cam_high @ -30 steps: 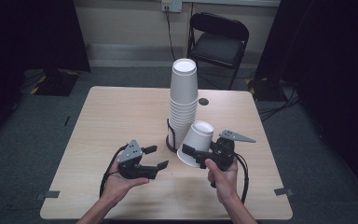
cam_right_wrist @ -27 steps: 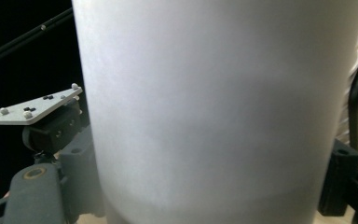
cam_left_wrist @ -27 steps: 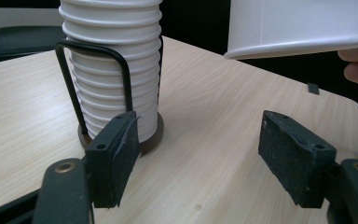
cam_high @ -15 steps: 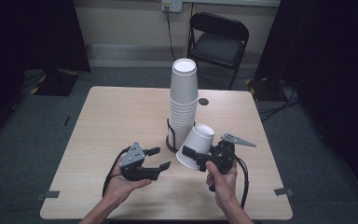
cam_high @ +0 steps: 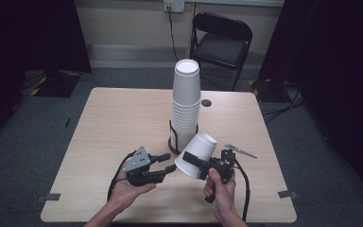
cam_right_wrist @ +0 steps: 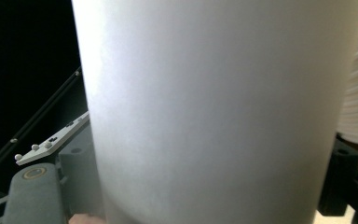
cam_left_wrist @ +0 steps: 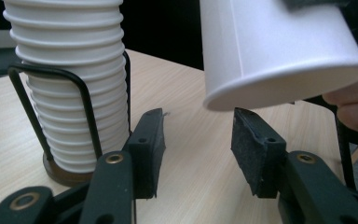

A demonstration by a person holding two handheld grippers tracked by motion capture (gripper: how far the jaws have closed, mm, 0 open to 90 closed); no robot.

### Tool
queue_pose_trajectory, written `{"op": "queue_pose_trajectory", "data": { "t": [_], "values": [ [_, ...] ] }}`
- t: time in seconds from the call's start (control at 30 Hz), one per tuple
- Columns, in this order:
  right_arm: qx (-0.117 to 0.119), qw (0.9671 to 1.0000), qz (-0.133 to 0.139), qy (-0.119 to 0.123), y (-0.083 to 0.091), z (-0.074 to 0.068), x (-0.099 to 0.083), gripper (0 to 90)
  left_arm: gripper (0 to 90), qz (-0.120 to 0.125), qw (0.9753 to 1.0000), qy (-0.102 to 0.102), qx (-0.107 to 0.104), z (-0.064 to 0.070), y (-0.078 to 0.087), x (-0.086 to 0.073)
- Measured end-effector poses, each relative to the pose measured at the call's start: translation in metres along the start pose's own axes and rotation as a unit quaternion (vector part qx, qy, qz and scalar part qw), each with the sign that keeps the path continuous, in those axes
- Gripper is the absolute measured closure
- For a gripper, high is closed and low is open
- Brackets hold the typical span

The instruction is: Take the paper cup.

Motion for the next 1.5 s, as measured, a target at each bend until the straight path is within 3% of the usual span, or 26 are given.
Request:
{"op": "queue_pose_trajectory", "data": {
  "t": [0.1, 0.13, 0.17, 0.27, 0.43, 0.83, 1.03, 1.2, 1.33, 1.5],
  "values": [
    [0.011, 0.9994, 0.003, -0.031, -0.004, 0.002, -0.004, 17.3, 58.4, 0.012, 0.9999, 0.002, 0.003, 0.001, 0.001, 0.0],
    [0.011, 0.9994, 0.003, -0.031, -0.004, 0.002, -0.004, 17.3, 58.4, 0.013, 0.9999, 0.003, 0.002, 0.001, 0.001, 0.0],
    [0.02, 0.9984, 0.003, -0.052, -0.006, 0.003, -0.007, 17.3, 59.1, 0.013, 0.9999, 0.0, 0.005, 0.002, 0.001, 0.0],
    [0.031, 0.9968, 0.007, -0.073, -0.008, 0.004, -0.01, 17.3, 61.7, 0.021, 0.9997, -0.005, 0.008, 0.002, 0.002, 0.0],
    [0.035, 0.9959, 0.004, -0.083, -0.011, 0.002, -0.016, 17.3, 68.6, 0.031, 0.9995, 0.004, -0.004, 0.003, 0.001, 0.0],
    [0.045, 0.9943, -0.015, -0.096, -0.022, -0.006, -0.032, 17.2, 81.8, 0.055, 0.9984, 0.005, -0.001, 0.003, 0.0, 0.001],
    [0.047, 0.9937, -0.017, -0.1, -0.024, -0.007, -0.034, 17.0, 82.4, 0.062, 0.998, 0.016, -0.002, 0.002, 0.002, 0.0],
    [0.051, 0.9932, -0.026, -0.101, -0.026, -0.006, -0.034, 14.9, 84.0, 0.049, 0.9988, -0.003, 0.001, 0.003, 0.004, 0.002],
    [0.055, 0.9932, -0.029, -0.098, -0.026, -0.005, -0.034, 13.7, 84.8, 0.051, 0.9987, -0.003, 0.002, 0.004, 0.004, 0.002],
    [0.04, 0.994, -0.025, -0.098, -0.025, -0.005, -0.032, 11.6, 85.2, 0.051, 0.9987, -0.006, 0.004, 0.003, 0.004, 0.0]
  ]
}}
Point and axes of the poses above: each handheld gripper's, and its own axes: y roughly backward along the jaws, x roughly out of its top, z roughly to its right, the point moved 2 cm from there along -y, roughly forward along the jaws, and after that the axes turned 13 degrees about -y, right-handed, at the moved point
